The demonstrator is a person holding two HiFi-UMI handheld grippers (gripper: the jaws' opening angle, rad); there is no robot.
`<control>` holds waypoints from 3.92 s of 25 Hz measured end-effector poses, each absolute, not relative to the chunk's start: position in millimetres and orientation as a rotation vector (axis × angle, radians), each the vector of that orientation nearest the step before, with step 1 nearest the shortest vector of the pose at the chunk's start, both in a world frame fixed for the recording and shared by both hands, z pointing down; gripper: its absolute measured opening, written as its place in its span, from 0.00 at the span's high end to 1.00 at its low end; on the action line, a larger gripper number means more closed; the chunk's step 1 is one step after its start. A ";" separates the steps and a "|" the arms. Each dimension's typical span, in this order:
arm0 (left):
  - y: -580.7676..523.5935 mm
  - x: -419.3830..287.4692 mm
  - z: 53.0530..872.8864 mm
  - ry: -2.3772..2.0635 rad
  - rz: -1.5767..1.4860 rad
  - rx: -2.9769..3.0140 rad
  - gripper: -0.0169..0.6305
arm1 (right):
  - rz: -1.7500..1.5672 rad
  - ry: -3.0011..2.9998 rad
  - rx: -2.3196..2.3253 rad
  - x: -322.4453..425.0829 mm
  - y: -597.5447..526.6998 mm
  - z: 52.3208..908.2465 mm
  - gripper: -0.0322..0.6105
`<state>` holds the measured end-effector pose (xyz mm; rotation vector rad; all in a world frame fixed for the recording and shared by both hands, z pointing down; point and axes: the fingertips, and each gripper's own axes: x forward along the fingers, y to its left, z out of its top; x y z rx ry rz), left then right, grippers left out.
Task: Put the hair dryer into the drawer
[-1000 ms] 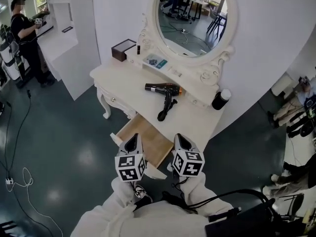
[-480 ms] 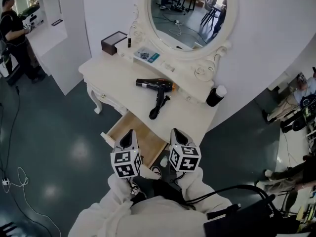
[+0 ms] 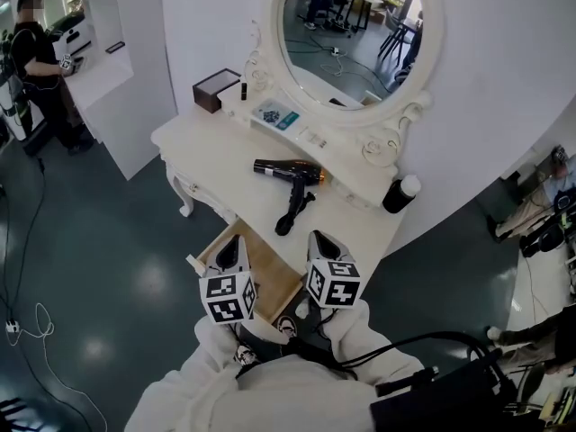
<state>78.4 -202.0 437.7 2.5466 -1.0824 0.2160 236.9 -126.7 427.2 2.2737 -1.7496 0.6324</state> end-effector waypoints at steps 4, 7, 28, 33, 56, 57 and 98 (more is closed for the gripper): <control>-214.4 78.7 438.2 -1.112 0.220 2.533 0.98 | 0.641 -1.764 2.251 242.7 -140.2 427.5 0.85; -223.8 81.3 439.0 -1.133 0.220 2.525 0.98 | 0.673 -1.791 2.223 248.3 -150.5 431.0 0.85; -315.0 149.3 458.4 -1.193 0.284 2.518 0.98 | 0.856 -1.775 2.146 330.7 -261.7 493.5 0.85; -321.6 155.0 476.6 -1.197 0.323 2.489 0.98 | 0.936 -1.766 2.132 337.5 -277.0 515.5 0.77; -343.9 145.2 524.2 -1.212 0.356 2.376 0.98 | 1.292 -1.614 1.956 347.0 -309.7 555.2 0.55; -344.1 144.7 524.3 -1.216 0.347 2.369 0.98 | 1.284 -1.596 1.958 348.6 -310.0 555.2 0.55; -318.7 96.7 545.3 -1.243 0.440 2.333 0.98 | 1.461 -1.363 2.019 341.3 -309.9 592.8 0.59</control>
